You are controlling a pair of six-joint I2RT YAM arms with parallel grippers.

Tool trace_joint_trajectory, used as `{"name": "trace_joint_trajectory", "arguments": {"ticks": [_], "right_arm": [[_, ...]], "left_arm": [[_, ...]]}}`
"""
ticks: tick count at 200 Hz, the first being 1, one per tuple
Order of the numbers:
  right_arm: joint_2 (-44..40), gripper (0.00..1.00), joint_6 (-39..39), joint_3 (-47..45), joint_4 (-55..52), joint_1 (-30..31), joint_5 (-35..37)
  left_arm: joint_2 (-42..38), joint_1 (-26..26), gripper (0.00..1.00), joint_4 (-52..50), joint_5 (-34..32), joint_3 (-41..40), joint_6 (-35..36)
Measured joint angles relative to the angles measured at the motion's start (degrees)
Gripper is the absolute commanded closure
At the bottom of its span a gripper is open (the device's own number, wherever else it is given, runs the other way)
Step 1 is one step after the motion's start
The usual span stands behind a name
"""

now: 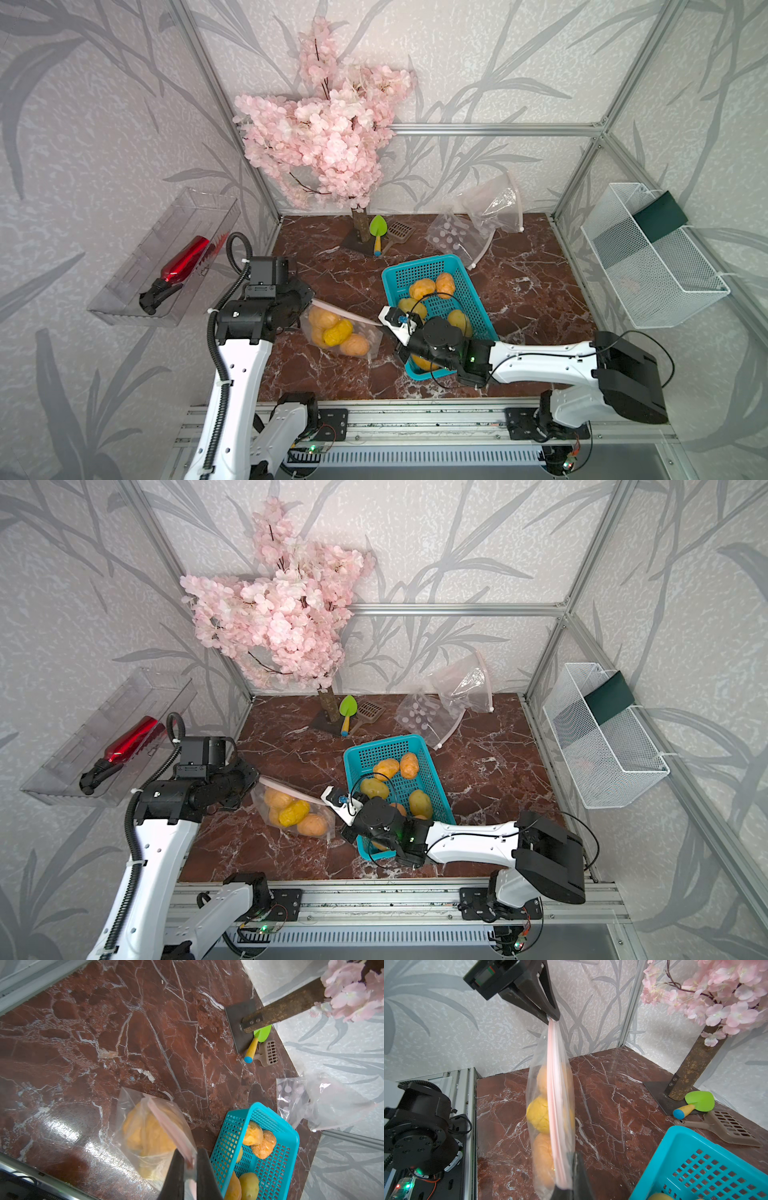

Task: Put the potatoes into a zipper bag and zip it
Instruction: Zip the zipper on the zipper food storage bag, then place the zipper food storage bag at the center of the board.

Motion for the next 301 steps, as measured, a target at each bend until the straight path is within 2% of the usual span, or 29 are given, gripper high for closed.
{"name": "trace_joint_trajectory", "arguments": {"ticks": [87,121,147,180,225,254,260,273,277,290,301], "right_arm": [[-0.44,1.0,0.98,-0.74,0.28,0.0,0.02],[1.33,1.0,5.38,1.01,-0.26,0.33,0.76],[4.96,1.0,10.64,9.33,-8.02,0.13,0.57],[12.76,1.0,19.45,21.24,-14.93,-2.71,-2.43],[29.31,1.0,23.78,35.52,-24.33,-10.38,-13.16],[35.19,0.86,23.23,40.94,-26.77,-14.36,-18.25],[35.82,0.8,22.91,41.94,-27.47,-15.08,-18.49],[36.13,0.59,21.88,42.64,-28.24,-16.57,-18.62],[36.11,0.53,21.66,42.66,-28.39,-16.85,-18.71],[36.0,0.3,20.02,42.95,-28.57,-18.03,-18.58],[35.65,0.2,18.29,43.65,-29.0,-18.62,-18.12]], "left_arm": [[-0.11,5.99,1.0,-1.11,-1.7,0.0,0.39],[-0.15,9.79,1.0,-3.3,-2.69,0.02,-0.24],[2.38,13.9,1.0,-5.66,-4.07,1.84,-0.98],[4.24,15.67,1.0,-4.17,-8.46,4.02,-4.46],[3.72,15.98,1.0,4.96,-10.4,-3.74,-10.14],[7.48,15.78,1.0,14.1,-9.4,-8.68,-11.65],[8.98,15.78,1.0,16.0,-9.44,-9.03,-11.85],[12.57,15.8,1.0,19.93,-9.07,-9.14,-12.17],[13.49,15.78,0.98,20.87,-8.87,-9.11,-12.24],[16.39,15.45,0.79,23.98,-8.2,-9.09,-11.89],[18.4,14.78,0.67,25.92,-7.39,-8.74,-11.52]]}}
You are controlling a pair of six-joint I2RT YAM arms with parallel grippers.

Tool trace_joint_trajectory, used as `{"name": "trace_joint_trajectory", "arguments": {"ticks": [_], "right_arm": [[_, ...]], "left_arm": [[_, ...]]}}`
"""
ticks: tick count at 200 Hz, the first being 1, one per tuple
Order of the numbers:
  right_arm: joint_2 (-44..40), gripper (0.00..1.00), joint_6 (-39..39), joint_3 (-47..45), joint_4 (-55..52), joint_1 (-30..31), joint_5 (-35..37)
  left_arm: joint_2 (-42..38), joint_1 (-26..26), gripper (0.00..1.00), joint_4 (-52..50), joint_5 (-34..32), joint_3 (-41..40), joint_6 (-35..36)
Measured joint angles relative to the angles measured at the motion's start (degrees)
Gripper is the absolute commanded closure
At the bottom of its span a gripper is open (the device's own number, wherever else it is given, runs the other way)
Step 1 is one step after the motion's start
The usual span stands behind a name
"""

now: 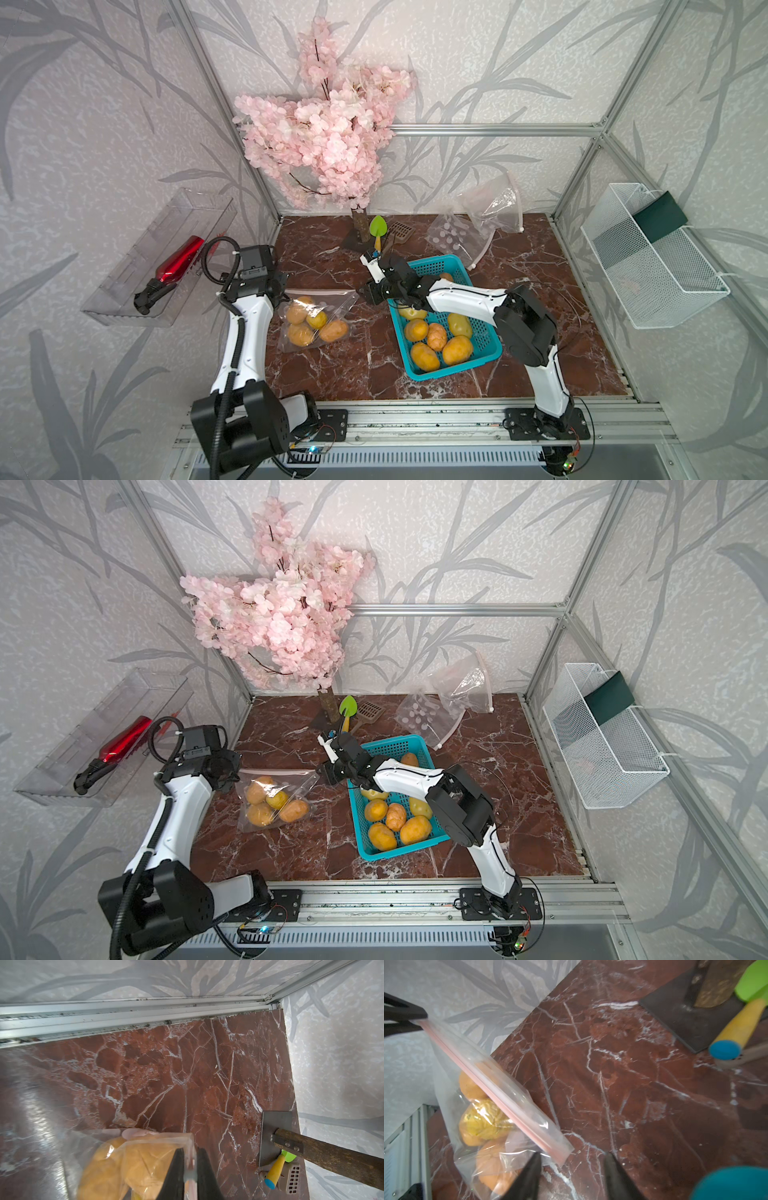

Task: Put the potatoes into a zipper bag and zip it
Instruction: Place the zipper food storage bag at the center of the board, then pick up the zipper food storage bag at the center of the board.

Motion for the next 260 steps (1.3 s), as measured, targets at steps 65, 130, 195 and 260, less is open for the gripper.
{"name": "trace_joint_trajectory", "arguments": {"ticks": [65,130,195,260], "right_arm": [[-17.07,0.01,-6.75,-5.84,-4.76,-7.41,4.15],[-48.63,0.01,-2.56,-30.58,-2.58,-22.43,14.75],[-38.75,0.01,7.5,-32.15,-0.26,-40.17,4.33],[-7.23,0.05,14.45,-18.6,3.17,-47.98,-15.1]], "left_arm": [[2.34,-6.71,0.11,4.44,0.39,5.7,5.2],[-4.96,-8.44,0.06,12.87,7.43,-1.36,10.19],[-11.43,-14.64,0.02,16.81,16.37,-7.3,20.37],[-8.37,-24.48,0.04,19.43,19.98,-7.34,25.86]]}}
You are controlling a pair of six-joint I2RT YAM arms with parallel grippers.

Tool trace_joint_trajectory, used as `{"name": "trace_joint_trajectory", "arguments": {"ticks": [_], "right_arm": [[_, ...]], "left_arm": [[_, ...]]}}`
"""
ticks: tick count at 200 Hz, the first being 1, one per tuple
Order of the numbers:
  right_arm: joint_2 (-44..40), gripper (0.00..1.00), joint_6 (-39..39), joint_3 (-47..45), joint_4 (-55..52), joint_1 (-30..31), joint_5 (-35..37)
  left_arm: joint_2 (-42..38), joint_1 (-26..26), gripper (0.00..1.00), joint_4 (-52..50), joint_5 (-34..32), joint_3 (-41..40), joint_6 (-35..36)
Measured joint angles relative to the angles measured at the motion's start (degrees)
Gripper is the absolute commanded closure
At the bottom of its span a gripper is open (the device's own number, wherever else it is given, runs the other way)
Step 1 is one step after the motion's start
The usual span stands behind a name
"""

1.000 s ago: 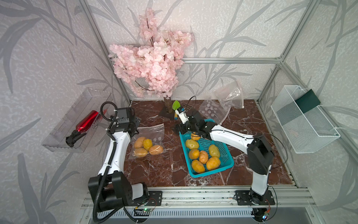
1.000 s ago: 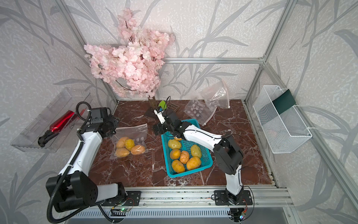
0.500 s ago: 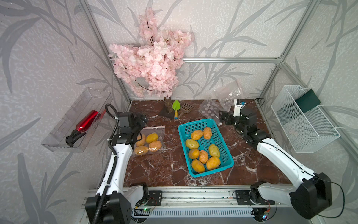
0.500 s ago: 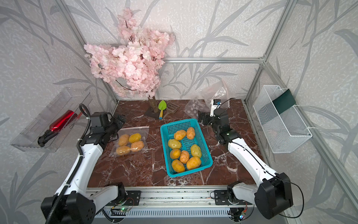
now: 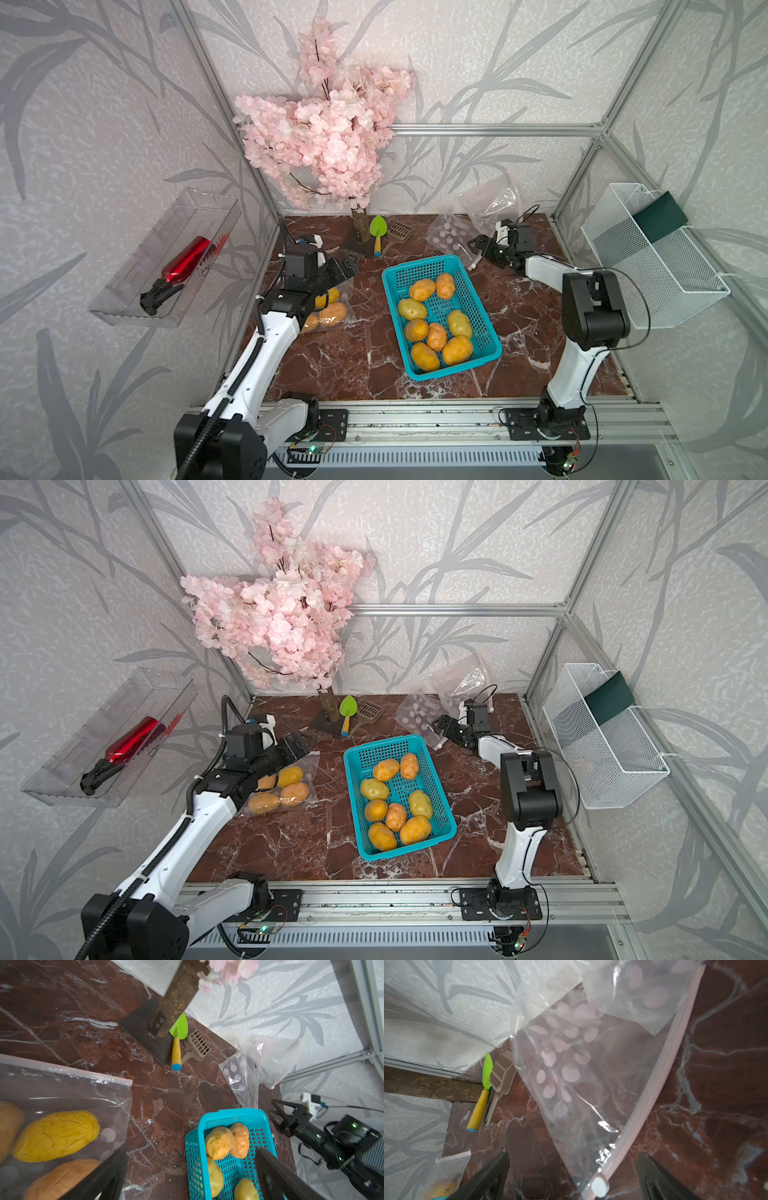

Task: Put the potatoes into a zipper bag and zip it
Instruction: Pick up the zipper food storage bag at the center of the board.

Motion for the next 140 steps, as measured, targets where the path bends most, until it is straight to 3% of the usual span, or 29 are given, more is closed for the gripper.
{"name": "trace_joint_trajectory", "arguments": {"ticks": [38,64,140], "right_arm": [[4.37,0.07,1.31,1.11,-0.2,-1.31,-1.6],[5.51,0.14,1.88,2.69,0.7,-1.68,-2.45],[6.93,0.15,2.36,2.4,2.6,-2.25,-1.64]], "left_arm": [[0.02,-1.73,0.04,-0.22,-0.48,0.0,1.14],[0.07,-1.77,0.04,-0.28,-0.85,0.0,1.31],[1.9,-1.77,0.04,-0.26,-2.45,0.02,1.42]]}}
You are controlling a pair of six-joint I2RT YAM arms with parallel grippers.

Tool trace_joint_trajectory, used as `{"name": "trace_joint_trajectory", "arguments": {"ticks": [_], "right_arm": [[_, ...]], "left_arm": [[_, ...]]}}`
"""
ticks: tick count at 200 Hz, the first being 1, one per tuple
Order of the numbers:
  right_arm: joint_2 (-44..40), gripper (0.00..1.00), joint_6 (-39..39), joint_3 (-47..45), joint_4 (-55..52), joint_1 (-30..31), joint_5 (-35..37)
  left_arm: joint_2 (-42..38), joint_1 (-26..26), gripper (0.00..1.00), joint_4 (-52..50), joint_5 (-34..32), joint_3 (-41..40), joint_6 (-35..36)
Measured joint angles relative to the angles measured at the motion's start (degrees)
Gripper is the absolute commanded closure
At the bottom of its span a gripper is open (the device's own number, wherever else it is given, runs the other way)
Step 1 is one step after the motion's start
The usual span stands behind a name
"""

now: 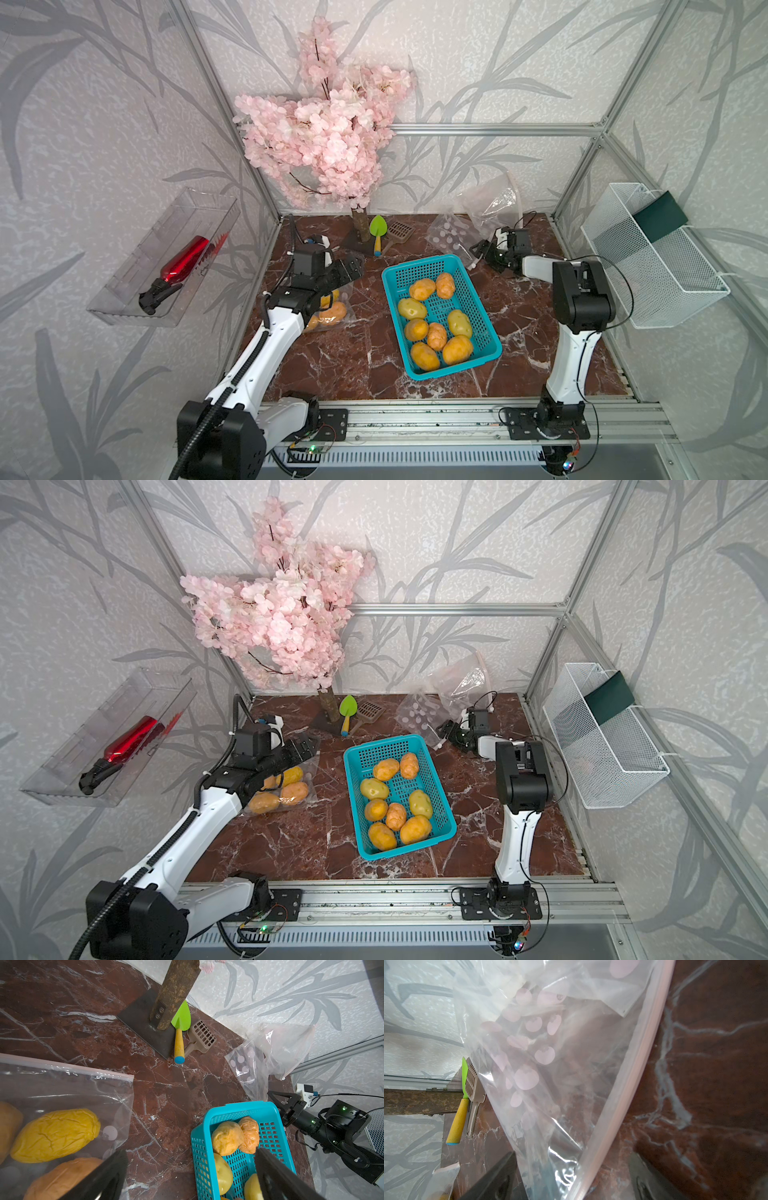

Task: Put the potatoes into a zipper bag and zip it
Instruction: Pick up the zipper food storage bag at the center of the board.

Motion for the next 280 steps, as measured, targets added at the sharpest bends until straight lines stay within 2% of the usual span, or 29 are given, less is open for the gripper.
{"name": "trace_joint_trajectory", "arguments": {"ticks": [27,48,86,100,119,144,163,187,212,254,280], "right_arm": [[1.7,0.18,0.46,2.27,0.07,0.0,-0.28],[2.29,0.3,0.92,3.04,-0.04,0.0,-0.26],[4.5,0.36,2.86,6.08,0.04,0.0,-0.35],[5.68,0.44,3.87,6.58,0.46,0.0,-0.39],[6.16,0.64,5.09,6.6,0.9,0.0,-0.5],[6.16,0.81,6.36,6.6,0.98,0.0,-0.17],[6.16,0.92,6.29,6.6,1.09,0.0,-0.07],[5.49,1.0,6.27,6.38,1.09,0.0,0.11],[2.71,1.0,6.03,5.33,1.14,0.0,0.07],[-6.51,1.0,5.79,1.53,2.64,0.0,-0.04],[-10.01,1.0,5.29,-0.98,6.82,0.0,-2.69]], "left_arm": [[0.0,0.0,0.04,-0.02,-0.59,0.09,0.13],[0.02,0.0,0.04,0.02,-0.76,0.15,0.13],[0.07,0.0,0.04,0.0,-0.83,0.15,0.13],[0.07,0.0,0.04,-0.04,-1.01,0.15,0.17],[0.04,0.0,0.04,-0.15,-1.05,0.15,0.33],[-0.37,0.0,0.04,-0.35,-1.01,0.15,0.63],[-1.55,0.0,0.04,-0.81,-1.03,0.15,0.63],[-3.56,0.0,0.04,-1.16,-1.03,0.15,0.61],[-5.64,0.0,0.04,-1.66,-1.01,0.15,0.57],[-8.48,0.0,0.04,-2.08,-1.01,0.13,0.46],[-9.09,-0.02,0.04,-2.1,-0.57,0.13,0.0]]}}
